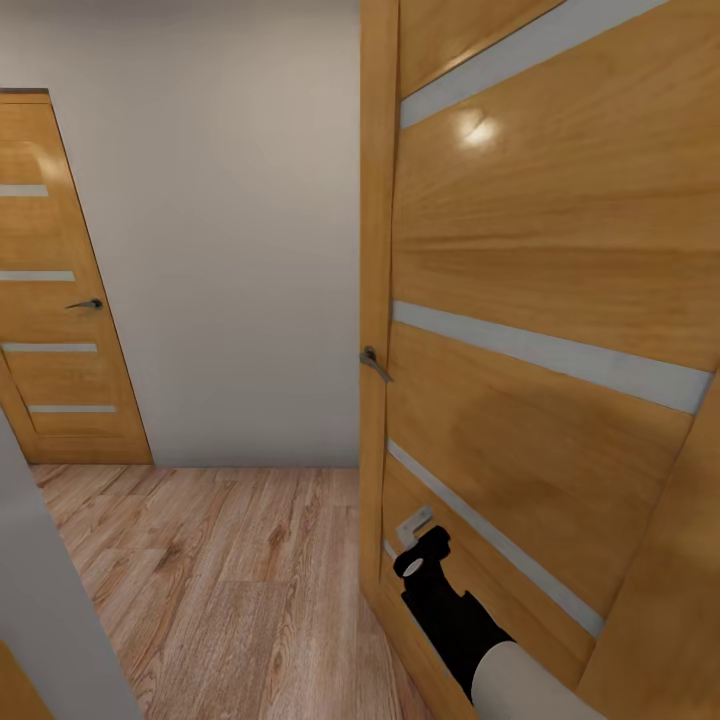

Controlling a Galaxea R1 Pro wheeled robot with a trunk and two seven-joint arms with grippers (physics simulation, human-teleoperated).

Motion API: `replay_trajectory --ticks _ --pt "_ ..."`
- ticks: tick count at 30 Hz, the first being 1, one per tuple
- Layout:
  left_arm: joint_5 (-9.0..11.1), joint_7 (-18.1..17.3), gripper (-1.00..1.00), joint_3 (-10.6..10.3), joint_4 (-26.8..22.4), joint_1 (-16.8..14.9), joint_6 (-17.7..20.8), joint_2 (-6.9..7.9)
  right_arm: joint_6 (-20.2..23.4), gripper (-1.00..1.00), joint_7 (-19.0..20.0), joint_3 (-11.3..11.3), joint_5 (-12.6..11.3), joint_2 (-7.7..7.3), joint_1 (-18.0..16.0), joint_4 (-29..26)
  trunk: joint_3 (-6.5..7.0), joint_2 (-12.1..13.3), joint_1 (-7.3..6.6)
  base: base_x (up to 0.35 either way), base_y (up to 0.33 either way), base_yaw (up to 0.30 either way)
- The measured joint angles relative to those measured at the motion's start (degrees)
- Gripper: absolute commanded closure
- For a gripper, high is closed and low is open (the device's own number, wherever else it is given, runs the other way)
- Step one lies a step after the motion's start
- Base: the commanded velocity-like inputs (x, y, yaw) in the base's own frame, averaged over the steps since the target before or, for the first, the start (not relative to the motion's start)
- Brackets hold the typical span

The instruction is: Move the two storage containers from the living room to the garage. In the garage, place one container on the floor and stack the other container on top of it (either order is fine).

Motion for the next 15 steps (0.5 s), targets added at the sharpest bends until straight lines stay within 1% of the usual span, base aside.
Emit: replay_trajectory --ticks 7,11,15 --pt "0.0 0.1 -1.0 0.0 0.0 0.0 0.0 0.0 2.9 -1.0 -0.8 0.5 0.1 0.0 -0.3 0.1 0.0 0.0 0.0 0.0 0.0 0.0" --pt "0.0 0.1 -1.0 0.0 0.0 0.0 0.0 0.0 3.6 -1.0 -0.8 0.6 0.1 0.0 -0.5 0.1 0.0 0.0 0.0 0.0 0.0 0.0" --pt "0.0 0.1 -1.0 0.0 0.0 0.0 0.0 0.0 3.8 -1.0 -0.9 0.6 -0.1 0.0 -1.5 0.4 0.0 0.0 0.0 0.0 0.0 0.0"
